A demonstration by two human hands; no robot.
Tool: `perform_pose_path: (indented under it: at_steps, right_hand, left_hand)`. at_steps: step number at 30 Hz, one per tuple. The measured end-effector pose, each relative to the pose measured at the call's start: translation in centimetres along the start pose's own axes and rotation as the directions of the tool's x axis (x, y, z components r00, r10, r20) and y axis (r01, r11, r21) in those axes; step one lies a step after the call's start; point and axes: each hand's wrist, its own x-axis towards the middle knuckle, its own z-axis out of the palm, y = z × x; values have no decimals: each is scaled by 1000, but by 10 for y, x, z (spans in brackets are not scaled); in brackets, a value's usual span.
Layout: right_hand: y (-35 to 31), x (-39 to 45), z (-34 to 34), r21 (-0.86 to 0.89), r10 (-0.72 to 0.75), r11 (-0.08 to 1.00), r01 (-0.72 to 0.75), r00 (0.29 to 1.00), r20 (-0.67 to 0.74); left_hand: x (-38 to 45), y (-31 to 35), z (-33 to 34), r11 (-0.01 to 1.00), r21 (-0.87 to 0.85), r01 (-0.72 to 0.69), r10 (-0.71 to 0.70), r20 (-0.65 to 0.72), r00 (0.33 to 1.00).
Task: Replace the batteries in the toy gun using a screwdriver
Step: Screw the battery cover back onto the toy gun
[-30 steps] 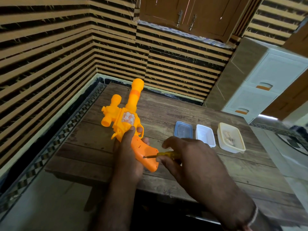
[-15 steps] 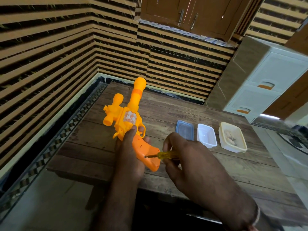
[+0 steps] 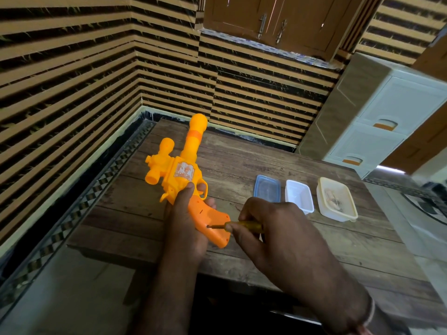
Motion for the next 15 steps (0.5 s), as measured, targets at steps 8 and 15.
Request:
perform_pose_path:
  at_steps: [8,15]
  right_hand:
    - [-6,-3,-2,75,-25,997,19,997,77]
    - [-4,3,-5,-152,7,988,-8,1000,-4]
  left_hand:
    - [1,-2,-1,1000,24,1,-1,-30,1000]
    - [-3,1,5,1000,-4,-9,9,-23,1000]
